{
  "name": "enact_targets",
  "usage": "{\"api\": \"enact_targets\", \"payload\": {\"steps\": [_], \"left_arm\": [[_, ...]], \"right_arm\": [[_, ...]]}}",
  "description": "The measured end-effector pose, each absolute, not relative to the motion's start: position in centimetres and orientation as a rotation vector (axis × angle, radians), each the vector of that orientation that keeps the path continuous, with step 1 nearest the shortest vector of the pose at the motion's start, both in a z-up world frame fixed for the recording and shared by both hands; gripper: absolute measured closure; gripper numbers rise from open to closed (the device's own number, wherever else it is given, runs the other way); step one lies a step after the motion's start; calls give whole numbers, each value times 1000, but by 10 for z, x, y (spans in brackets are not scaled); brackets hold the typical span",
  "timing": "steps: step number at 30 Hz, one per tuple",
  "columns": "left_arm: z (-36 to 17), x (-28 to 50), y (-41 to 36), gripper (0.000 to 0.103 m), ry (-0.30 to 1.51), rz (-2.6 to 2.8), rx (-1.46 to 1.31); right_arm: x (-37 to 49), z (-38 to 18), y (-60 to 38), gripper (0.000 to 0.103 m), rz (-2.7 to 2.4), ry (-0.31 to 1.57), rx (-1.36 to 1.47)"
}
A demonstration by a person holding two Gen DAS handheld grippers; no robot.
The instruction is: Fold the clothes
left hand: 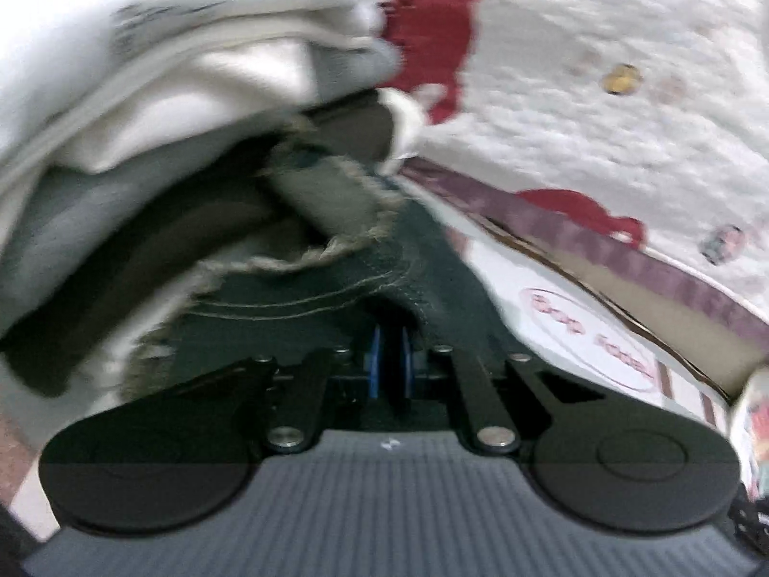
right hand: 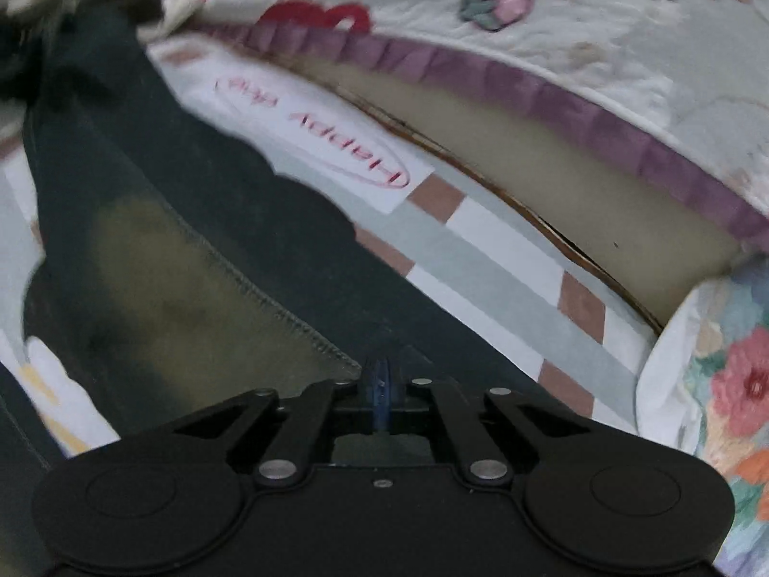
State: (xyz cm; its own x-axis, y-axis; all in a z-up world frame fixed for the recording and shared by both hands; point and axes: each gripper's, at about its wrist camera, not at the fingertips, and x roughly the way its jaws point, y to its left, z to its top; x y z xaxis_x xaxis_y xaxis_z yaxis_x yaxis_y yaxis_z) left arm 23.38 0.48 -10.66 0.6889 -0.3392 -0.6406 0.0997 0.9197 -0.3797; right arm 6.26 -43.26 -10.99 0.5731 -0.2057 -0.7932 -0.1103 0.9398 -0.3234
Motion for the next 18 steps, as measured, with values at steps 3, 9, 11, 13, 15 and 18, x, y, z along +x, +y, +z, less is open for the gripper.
{"api": "enact_targets", "payload": {"steps": [3, 9, 11, 13, 15, 18], "left_arm": [[-101, 229, -13, 91, 688, -226, -201], [-80, 224, -12, 60, 506, -127, -73], [-72, 223, -3, 57, 464, -138, -92], [-70, 234, -4, 54, 485, -215, -91], [-77, 251, -8, 51, 556, -304, -86], [-93, 269, -12, 52, 644, -336, -125]], "right_arm": [[72, -116, -428, 70, -71, 984, -386], [82, -128, -451, 64, -217, 1013, -392], [76, -131, -470, 64, -291, 1022, -325], [64, -129, -486, 65, -324, 1009, -224], [51, -126, -501, 67, -342, 986, -113], [32, -122, -521, 86, -371, 944, 52]]}}
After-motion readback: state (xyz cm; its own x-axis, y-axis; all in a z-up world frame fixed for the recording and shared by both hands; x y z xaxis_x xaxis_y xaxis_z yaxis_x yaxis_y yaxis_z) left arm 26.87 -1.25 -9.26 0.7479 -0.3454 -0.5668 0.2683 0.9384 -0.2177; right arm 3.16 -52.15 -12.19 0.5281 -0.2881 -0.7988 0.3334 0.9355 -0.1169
